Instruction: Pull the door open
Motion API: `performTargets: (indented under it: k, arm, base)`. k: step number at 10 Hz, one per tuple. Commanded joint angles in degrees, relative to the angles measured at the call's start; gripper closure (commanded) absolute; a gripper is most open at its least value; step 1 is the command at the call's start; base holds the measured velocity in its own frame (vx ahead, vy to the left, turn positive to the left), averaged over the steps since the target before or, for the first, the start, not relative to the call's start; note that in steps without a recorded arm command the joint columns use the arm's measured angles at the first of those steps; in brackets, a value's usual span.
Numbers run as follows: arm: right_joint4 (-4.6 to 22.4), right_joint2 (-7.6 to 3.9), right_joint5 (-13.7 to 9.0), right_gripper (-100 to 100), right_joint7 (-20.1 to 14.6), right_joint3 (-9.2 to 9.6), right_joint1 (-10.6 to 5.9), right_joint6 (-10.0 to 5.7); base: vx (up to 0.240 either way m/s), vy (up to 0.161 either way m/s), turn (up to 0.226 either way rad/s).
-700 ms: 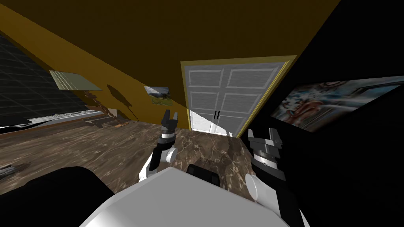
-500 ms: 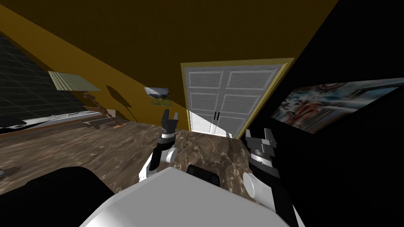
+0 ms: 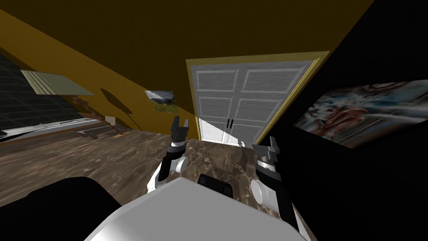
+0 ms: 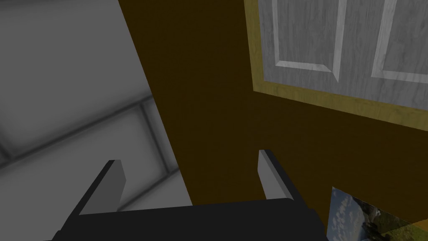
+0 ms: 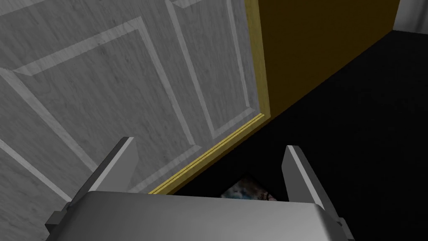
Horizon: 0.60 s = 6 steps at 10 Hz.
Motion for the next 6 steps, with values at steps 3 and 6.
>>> performTargets:
  k: [3,6]
  arm:
    - [5.24,-1.09,-3.20,-100,-3.77,3.28,-2.28,-1.53]
    - [8.97,-1.85,-5.54,-100,-6.47,5.71,-3.85,-2.71]
  base:
    - [0.101,0.005,-0.022]
    - [0.119,0.016,-0.021]
